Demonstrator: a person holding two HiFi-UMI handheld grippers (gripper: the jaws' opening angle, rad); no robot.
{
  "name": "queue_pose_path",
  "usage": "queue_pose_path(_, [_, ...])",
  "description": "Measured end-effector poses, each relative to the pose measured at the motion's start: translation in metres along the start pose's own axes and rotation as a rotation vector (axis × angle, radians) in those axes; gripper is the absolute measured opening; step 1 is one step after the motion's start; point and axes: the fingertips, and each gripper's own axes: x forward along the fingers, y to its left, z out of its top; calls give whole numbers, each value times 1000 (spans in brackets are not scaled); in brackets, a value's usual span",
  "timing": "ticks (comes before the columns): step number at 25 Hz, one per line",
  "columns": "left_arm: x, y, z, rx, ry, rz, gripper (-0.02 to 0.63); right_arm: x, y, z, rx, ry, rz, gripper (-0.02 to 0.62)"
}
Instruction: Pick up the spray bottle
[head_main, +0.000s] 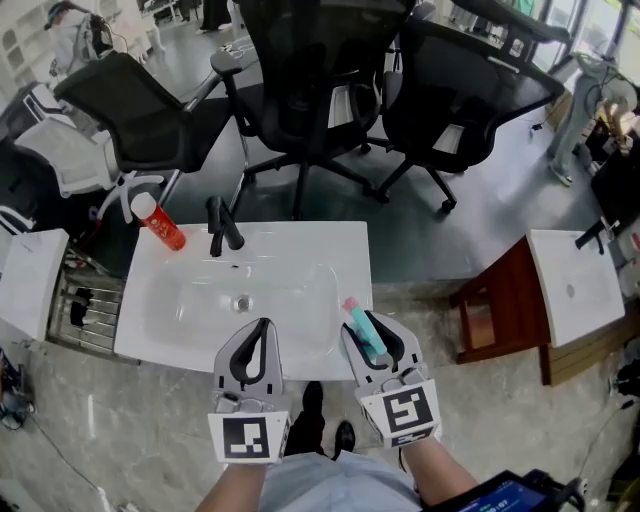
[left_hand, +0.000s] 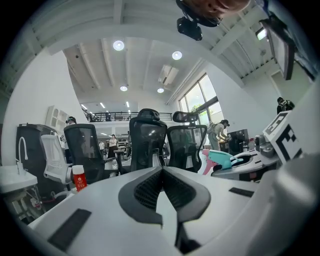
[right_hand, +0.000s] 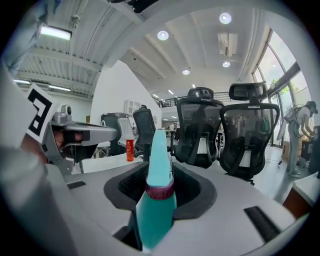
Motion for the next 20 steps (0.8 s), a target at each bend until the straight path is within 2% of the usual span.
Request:
queue_pose_path(5, [-5,-7,15,50,-24,-3,18,-11,-1,34,-21,-50,1,151])
queue_pose_path(12, [-3,-11,40,56,-82,-5,18,-21,-6,80,-63,-170,-23,150])
queue_pose_path(20, [-3,-7,54,79,-119,6,18,-26,-10,89,-79,-196,-42,150])
